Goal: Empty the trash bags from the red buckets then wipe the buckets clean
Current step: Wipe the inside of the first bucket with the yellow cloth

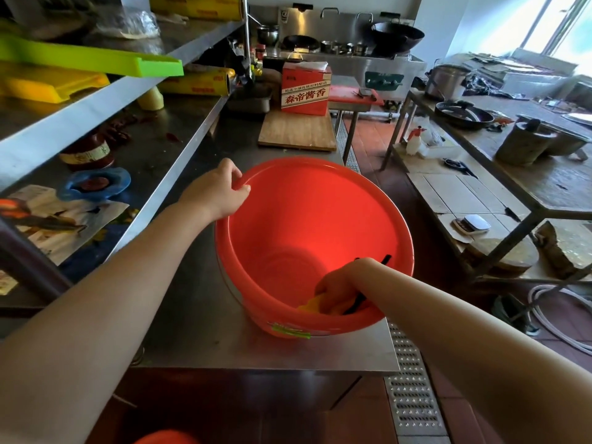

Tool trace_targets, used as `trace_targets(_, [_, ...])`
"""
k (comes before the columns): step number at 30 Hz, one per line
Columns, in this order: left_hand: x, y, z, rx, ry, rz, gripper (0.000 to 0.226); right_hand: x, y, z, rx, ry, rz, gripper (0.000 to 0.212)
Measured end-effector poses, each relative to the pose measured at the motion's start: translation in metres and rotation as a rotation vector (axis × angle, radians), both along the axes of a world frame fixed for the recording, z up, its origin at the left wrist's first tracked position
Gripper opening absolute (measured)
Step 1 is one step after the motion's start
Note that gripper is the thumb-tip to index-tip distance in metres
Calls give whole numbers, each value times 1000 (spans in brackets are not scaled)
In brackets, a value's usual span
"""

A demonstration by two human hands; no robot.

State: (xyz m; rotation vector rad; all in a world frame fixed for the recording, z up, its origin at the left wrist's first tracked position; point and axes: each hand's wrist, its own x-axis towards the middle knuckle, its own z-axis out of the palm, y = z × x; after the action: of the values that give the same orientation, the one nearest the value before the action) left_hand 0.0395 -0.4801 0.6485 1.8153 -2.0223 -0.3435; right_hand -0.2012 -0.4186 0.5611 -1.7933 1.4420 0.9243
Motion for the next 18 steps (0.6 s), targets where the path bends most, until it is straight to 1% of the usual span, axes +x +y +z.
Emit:
trace_targets(2, [6,-3,7,-38,-130,46,35,-2,-1,-2,-22,29,43,50])
trace_targets(4, [12,-6,12,-45,-198,83,48,-6,-4,-13,-46,41,91,65])
trace_targets(5, [14,-7,14,-20,-227,95,57,-10,-8,-25,-53,40,104,68])
trace_targets(6, [15,-9,16,17,-259,104,63,-10,-7,-28,-66,46,141,67])
trace_targets(8, [14,-13,16,81,-288,113,63,-9,-1,-27,-101,100,233,63])
trace_targets(9, [12,-16,15,105,-242,96,60,-8,2,-26,-117,117,271,61])
trace_targets(11, [4,-23,17,144,-44,-4,52,-5,7,-25,-104,107,292,58])
trace_targets(13, [-9,-24,24,185,144,-148,59,-3,11,-23,-100,108,342,55])
trace_targets(14, [-17,-24,27,209,192,-220,63,-1,12,-22,-104,113,368,54])
trace_targets(16, [-33,-22,31,213,172,-332,66,2,13,-19,-116,110,400,51])
trace_targets(18, [-41,-25,30,118,94,-360,60,2,15,-19,-132,113,413,50])
